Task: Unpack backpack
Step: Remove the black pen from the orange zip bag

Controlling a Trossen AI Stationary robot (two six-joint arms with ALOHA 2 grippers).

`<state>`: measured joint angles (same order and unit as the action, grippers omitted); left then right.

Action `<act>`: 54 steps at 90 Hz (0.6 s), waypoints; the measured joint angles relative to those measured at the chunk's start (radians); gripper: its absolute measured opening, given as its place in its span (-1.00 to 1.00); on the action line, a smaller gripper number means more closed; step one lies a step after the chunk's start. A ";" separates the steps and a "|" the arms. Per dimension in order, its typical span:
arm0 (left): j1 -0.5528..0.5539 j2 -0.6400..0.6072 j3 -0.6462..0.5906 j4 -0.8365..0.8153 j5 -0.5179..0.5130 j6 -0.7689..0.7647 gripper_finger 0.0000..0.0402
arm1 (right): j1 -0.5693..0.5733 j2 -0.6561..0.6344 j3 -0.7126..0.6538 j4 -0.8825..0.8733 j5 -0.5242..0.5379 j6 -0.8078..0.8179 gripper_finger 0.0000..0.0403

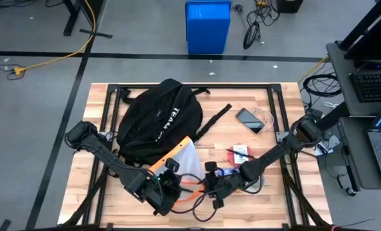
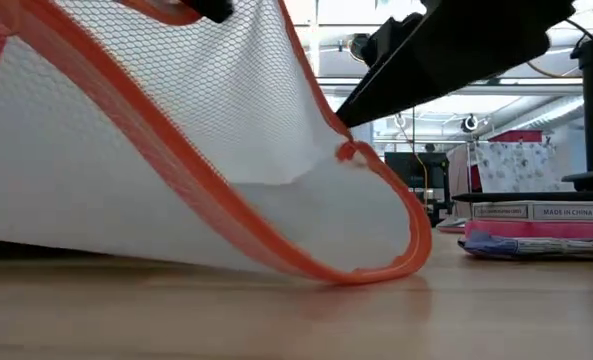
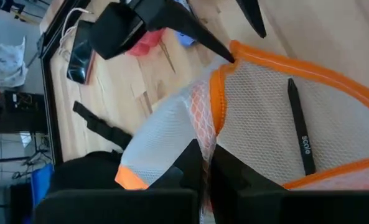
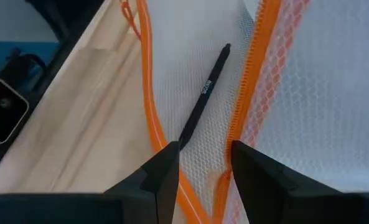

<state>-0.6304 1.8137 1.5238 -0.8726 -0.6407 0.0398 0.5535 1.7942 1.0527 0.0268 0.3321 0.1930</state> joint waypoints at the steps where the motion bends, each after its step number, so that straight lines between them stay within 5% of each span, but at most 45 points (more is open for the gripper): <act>1: 0.000 0.000 0.000 0.000 0.000 -0.003 -1.00 | 0.001 -0.003 0.000 0.000 0.000 0.000 -0.35; 54: 0.008 0.000 0.000 0.001 -0.004 -0.010 -1.00 | 0.002 0.055 0.048 0.014 -0.002 -0.015 -0.35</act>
<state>-0.6228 1.8137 1.5238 -0.8714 -0.6445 0.0296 0.5559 1.8494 1.1004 0.0407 0.3305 0.1779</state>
